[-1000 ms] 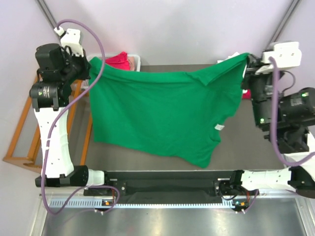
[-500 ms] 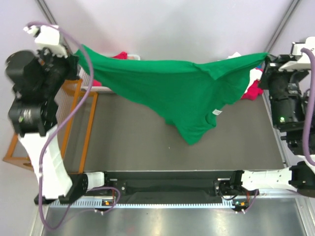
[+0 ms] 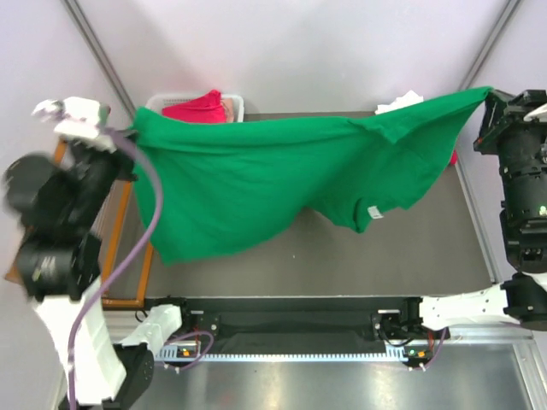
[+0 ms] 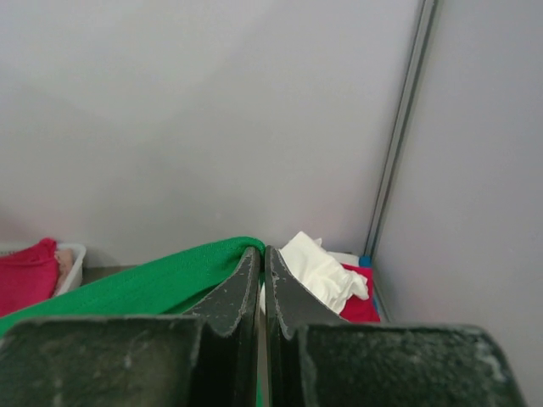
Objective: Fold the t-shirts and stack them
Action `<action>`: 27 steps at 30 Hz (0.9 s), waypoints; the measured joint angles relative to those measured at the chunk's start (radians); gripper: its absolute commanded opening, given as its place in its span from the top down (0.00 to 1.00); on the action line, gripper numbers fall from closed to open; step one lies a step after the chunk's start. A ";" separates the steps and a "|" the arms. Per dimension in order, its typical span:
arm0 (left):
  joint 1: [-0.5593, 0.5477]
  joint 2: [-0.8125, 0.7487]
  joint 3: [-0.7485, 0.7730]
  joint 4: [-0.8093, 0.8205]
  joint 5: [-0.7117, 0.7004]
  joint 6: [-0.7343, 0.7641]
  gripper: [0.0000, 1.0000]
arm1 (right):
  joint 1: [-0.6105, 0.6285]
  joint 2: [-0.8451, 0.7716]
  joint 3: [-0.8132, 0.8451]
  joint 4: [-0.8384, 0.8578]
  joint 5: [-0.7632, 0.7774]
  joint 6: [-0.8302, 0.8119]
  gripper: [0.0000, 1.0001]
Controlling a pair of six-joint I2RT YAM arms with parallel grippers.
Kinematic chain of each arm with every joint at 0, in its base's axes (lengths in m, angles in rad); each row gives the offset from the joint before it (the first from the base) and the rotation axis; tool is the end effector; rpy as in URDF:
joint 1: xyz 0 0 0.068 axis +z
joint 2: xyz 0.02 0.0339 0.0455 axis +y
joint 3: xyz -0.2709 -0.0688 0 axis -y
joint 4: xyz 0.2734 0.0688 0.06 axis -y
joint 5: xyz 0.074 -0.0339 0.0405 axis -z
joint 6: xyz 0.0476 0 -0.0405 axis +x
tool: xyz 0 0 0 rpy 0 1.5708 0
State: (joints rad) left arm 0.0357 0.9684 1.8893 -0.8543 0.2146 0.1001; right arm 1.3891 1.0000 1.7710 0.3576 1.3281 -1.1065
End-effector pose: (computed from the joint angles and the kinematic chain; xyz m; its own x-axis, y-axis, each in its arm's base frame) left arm 0.1047 -0.0064 0.5987 0.0839 0.1007 -0.9914 0.1699 0.9789 0.1138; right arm 0.0571 0.0551 0.6522 0.2174 -0.0061 -0.9761 0.0738 0.9972 0.0102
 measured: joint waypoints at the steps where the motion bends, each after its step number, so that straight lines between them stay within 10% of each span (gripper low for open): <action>1: 0.000 0.019 -0.050 0.000 0.004 0.000 1.00 | -0.011 0.016 0.016 0.020 -0.011 -0.020 1.00; 7: -0.006 0.277 -0.099 -0.003 0.013 0.001 1.00 | -0.315 0.180 0.143 -0.075 -0.135 0.060 1.00; 15: -0.005 0.375 -0.027 -0.003 -0.024 -0.002 1.00 | -0.787 0.444 0.173 -0.622 -0.400 0.620 1.00; 27: -0.002 0.330 0.155 0.035 -0.052 -0.024 1.00 | -0.492 0.412 0.248 -0.555 -0.298 0.472 1.00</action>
State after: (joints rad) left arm 0.0341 1.2984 2.0445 -0.8192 0.1627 0.0765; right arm 0.8974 1.4120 2.0190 -0.1974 1.0302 -0.6342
